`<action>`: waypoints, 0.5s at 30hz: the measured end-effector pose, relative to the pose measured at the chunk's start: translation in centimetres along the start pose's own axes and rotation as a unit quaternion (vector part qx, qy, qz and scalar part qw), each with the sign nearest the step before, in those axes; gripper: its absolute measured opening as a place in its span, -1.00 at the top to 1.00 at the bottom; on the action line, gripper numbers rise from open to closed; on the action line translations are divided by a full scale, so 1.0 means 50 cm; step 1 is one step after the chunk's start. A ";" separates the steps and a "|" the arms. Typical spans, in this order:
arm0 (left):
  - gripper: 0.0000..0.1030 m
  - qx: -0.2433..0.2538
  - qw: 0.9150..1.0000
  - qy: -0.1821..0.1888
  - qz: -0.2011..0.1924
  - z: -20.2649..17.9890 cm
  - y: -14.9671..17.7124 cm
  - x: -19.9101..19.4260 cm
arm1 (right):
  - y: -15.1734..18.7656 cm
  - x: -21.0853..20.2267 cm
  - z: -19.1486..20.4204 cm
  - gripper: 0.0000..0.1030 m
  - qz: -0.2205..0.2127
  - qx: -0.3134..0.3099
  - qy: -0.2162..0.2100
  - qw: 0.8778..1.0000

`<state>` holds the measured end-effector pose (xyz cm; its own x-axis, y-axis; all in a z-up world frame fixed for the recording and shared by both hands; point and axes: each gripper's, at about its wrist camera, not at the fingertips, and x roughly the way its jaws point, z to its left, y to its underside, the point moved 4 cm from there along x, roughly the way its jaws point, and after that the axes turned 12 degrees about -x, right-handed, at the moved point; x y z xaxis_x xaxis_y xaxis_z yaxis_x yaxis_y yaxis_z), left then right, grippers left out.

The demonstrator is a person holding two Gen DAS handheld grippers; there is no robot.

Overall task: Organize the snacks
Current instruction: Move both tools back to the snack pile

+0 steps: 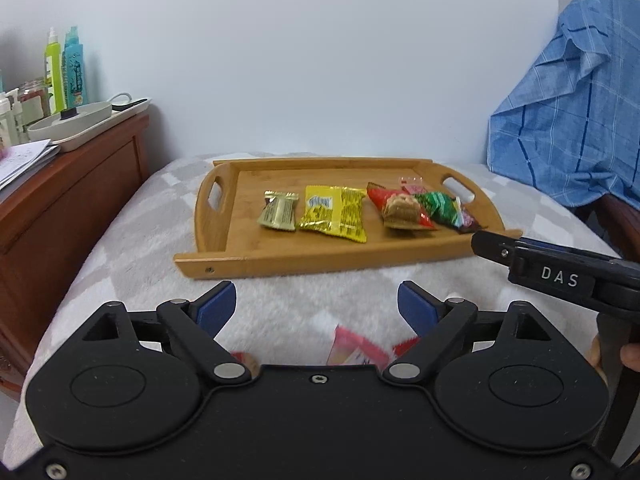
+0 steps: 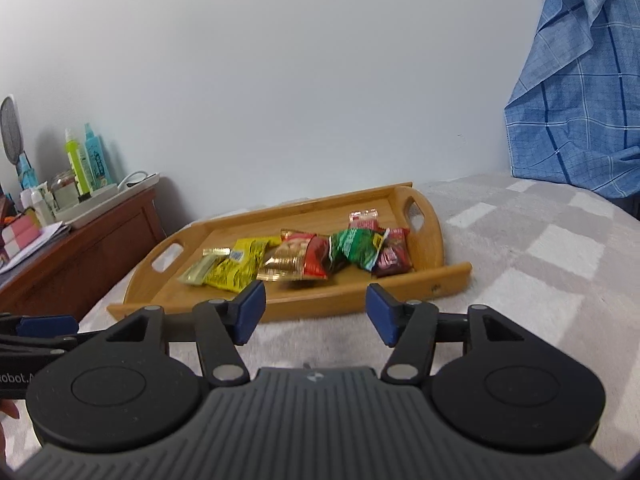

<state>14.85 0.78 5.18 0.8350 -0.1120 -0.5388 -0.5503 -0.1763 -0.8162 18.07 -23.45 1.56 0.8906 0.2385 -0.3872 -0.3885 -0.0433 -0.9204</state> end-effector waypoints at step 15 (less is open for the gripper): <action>-0.79 0.011 1.000 -0.001 0.001 0.034 0.085 -0.043 | 0.077 -0.062 0.036 -0.61 0.007 0.010 0.008 1.000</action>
<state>10.71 1.94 2.53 0.8334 -0.1104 -0.5415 -0.5526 -0.1547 -0.8189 13.38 -22.60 -0.67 0.8890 0.2215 -0.4007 -0.4053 -0.0267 -0.9138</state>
